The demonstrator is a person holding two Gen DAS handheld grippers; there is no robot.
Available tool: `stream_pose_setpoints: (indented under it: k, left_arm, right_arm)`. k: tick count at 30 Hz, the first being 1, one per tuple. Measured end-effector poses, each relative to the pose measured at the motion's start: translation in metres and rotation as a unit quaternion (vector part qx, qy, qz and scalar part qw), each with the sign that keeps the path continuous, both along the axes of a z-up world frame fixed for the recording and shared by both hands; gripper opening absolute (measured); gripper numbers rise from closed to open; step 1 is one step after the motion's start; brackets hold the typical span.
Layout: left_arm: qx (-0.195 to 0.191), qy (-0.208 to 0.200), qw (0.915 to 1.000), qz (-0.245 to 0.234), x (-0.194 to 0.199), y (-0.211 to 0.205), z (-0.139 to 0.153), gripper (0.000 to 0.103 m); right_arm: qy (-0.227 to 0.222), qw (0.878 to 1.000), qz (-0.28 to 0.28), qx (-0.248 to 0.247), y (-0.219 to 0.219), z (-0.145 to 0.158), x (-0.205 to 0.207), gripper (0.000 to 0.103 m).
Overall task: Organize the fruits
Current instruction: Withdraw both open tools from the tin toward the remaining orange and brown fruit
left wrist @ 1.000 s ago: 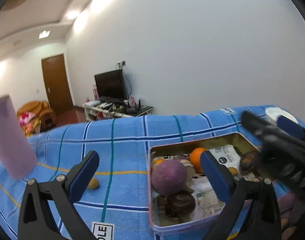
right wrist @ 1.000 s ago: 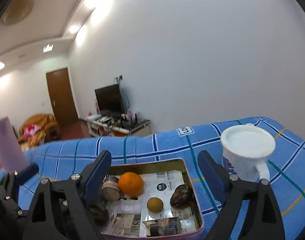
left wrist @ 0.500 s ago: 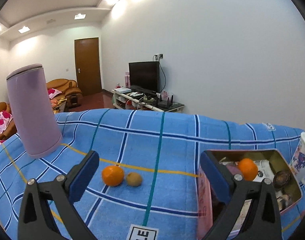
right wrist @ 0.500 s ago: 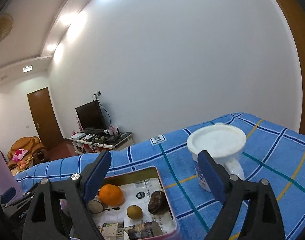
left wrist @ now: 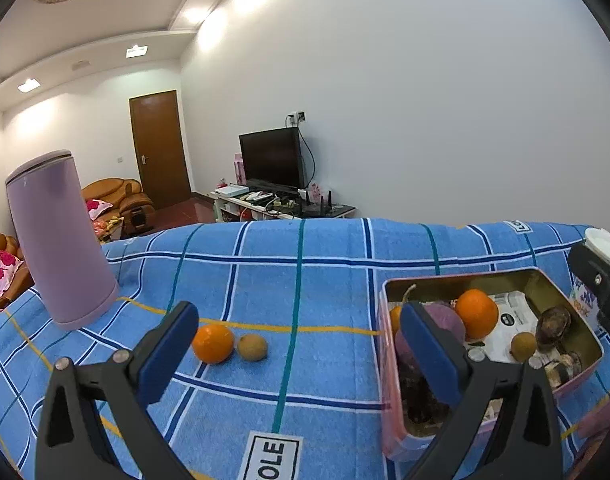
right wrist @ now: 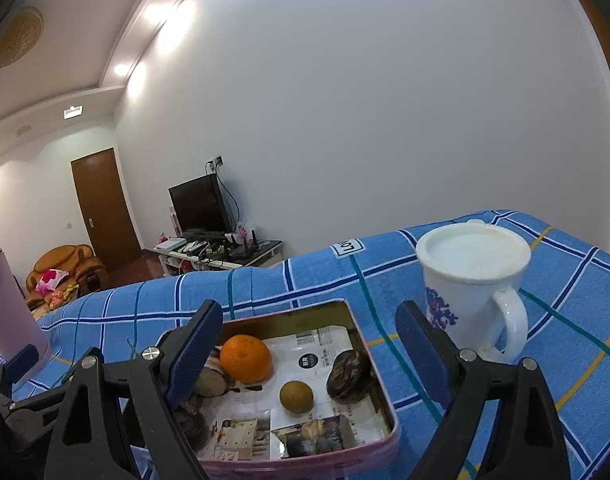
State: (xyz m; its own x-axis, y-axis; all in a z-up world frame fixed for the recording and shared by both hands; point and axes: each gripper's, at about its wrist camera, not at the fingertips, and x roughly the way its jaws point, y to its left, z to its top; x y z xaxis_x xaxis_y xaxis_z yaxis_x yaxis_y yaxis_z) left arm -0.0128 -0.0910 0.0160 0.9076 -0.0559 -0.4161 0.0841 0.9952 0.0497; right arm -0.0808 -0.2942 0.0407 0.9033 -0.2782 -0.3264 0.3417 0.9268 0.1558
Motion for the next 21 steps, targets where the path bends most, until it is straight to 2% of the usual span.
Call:
stream_pose_setpoints:
  k: [9, 14, 21]
  left_arm:
    - [0.0, 0.01, 0.9999, 0.001, -0.006, 0.004, -0.002, 0.103]
    - [0.0, 0.017, 0.9998, -0.01, -0.009, 0.008, -0.003, 0.103]
    - [0.022, 0.036, 0.9985, -0.034, -0.009, 0.01, -0.006, 0.103]
  right_arm:
    - [-0.005, 1.0, -0.009, 0.007, 0.006, -0.001, -0.008, 0.089]
    - [-0.006, 1.0, -0.004, -0.005, 0.019, 0.0, -0.012, 0.089]
    - [-0.009, 1.0, 0.005, -0.017, 0.032, 0.001, -0.014, 0.089]
